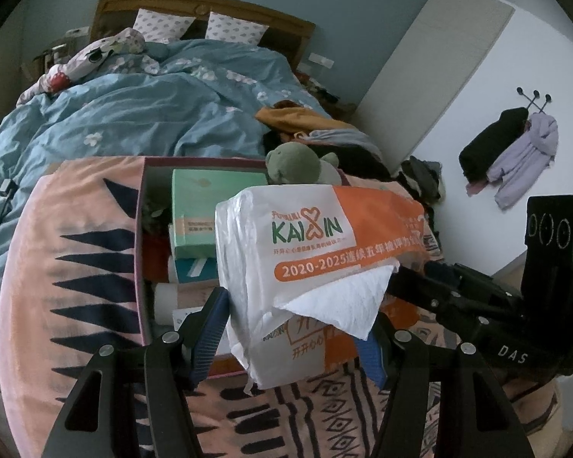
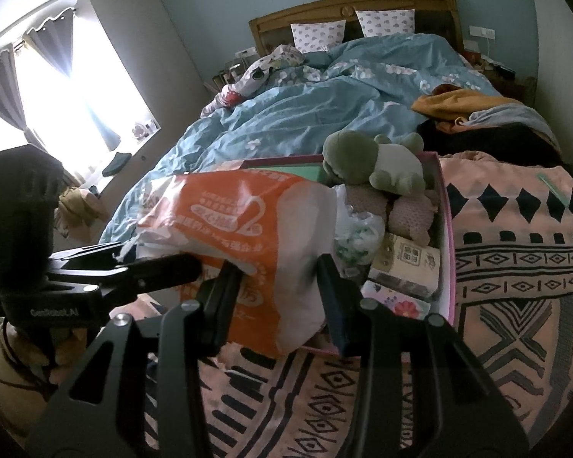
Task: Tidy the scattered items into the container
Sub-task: 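Lower the tissue pack with both grippers into the pink box, then open both grippers to release the tissue pack and pull back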
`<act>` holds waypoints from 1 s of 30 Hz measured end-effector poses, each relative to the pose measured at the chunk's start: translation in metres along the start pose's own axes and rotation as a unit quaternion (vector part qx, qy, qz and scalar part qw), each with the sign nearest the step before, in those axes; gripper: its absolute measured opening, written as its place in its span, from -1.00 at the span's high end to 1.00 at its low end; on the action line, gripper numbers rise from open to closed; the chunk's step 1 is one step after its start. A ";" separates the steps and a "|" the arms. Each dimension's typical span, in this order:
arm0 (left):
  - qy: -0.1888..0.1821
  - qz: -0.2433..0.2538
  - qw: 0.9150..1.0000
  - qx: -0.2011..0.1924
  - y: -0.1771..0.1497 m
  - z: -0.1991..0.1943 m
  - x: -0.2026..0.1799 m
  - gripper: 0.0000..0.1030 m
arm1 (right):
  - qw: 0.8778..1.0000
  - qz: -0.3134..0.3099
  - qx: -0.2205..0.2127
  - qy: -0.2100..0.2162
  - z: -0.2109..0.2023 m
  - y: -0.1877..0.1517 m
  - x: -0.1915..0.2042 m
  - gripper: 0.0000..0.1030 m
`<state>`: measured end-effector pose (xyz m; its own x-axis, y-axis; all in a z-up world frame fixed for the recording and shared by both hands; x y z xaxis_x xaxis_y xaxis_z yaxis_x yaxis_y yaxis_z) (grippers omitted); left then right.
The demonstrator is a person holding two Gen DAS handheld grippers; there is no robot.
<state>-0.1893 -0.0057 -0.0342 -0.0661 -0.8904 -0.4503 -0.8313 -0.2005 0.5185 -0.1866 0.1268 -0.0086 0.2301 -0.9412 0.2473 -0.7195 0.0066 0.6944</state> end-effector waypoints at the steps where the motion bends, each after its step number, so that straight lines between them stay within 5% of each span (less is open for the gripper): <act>1: 0.001 -0.001 1.000 0.001 0.000 0.001 0.001 -0.20 | 1.000 0.001 0.000 0.000 0.002 0.001 -0.001 0.15; 22: 0.020 -0.039 0.999 -0.002 -0.002 0.032 0.039 -0.21 | 0.999 0.034 0.028 -0.005 0.057 -0.008 -0.016 0.15; 30: 0.049 -0.021 0.998 -0.038 -0.006 0.013 0.034 -0.59 | 0.999 0.043 0.006 -0.005 0.037 -0.009 -0.021 0.15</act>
<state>-0.1940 -0.0292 -0.0618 0.0257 -0.9151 -0.4025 -0.7879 -0.2664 0.5553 -0.2090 0.1343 -0.0453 0.1616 -0.9405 0.2988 -0.7446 0.0825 0.6624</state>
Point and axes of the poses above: each gripper's, at about its wrist camera, not at the fingertips, and z roughly the way its jaws point, x to its left, y to its top, the point moved 9 cm from there along z, roughly the way its jaws point, and after that the axes turned 6 degrees about -z, right-handed, at the moved point
